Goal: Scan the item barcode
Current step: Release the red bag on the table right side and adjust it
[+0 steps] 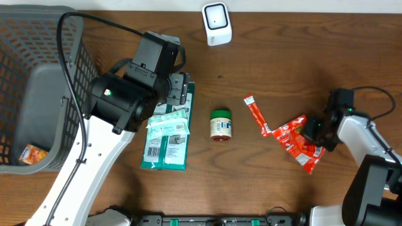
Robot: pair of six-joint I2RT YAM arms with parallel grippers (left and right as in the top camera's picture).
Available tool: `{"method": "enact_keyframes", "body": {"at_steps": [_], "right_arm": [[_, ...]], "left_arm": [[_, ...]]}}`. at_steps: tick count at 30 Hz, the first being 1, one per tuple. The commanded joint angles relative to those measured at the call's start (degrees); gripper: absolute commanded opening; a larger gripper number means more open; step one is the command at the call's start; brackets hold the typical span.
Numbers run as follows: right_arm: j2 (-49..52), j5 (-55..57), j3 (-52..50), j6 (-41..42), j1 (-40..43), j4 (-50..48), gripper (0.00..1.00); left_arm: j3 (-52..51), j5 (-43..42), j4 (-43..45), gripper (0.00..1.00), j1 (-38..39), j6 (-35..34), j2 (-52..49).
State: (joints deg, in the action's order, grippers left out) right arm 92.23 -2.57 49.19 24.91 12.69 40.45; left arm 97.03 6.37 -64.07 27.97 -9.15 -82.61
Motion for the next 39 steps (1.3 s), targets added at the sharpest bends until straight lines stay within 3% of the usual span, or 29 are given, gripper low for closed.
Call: {"method": "enact_keyframes", "body": {"at_steps": [1, 5, 12, 17, 25, 29, 35, 39], "right_arm": [[-3.7, 0.0, 9.3, -2.7, 0.2, 6.3, 0.02], [-6.9, -2.4, 14.6, -4.2, -0.5, 17.4, 0.02], [-9.5, -4.4, 9.7, -4.1, -1.0, 24.9, 0.01], [-9.5, -12.0, -1.6, -2.4, -1.0, 17.2, 0.01], [-9.5, -3.2, -10.2, 8.0, -1.0, -0.9, 0.01], [-9.5, -0.6, -11.8, 9.4, -1.0, -7.8, 0.01], [-9.5, -2.8, -9.9, 8.6, -1.0, -8.2, 0.01], [-9.9, -11.2, -4.7, 1.7, -1.0, -4.0, 0.01]], "left_arm": [[0.5, 0.3, -0.2, 0.73, 0.0, 0.2, 0.6], [0.5, 0.3, -0.2, 0.73, 0.0, 0.2, 0.6], [0.5, 0.3, -0.2, 0.73, 0.0, -0.9, 0.6], [0.5, 0.3, -0.2, 0.73, 0.0, -0.9, 0.6], [0.5, 0.3, -0.2, 0.73, 0.0, -0.9, 0.6], [0.5, 0.3, -0.2, 0.73, 0.0, -0.9, 0.6], [0.5, 0.3, -0.2, 0.73, 0.0, -0.9, 0.6], [0.4, 0.3, -0.2, 0.74, 0.0, -0.8, 0.5]]}}
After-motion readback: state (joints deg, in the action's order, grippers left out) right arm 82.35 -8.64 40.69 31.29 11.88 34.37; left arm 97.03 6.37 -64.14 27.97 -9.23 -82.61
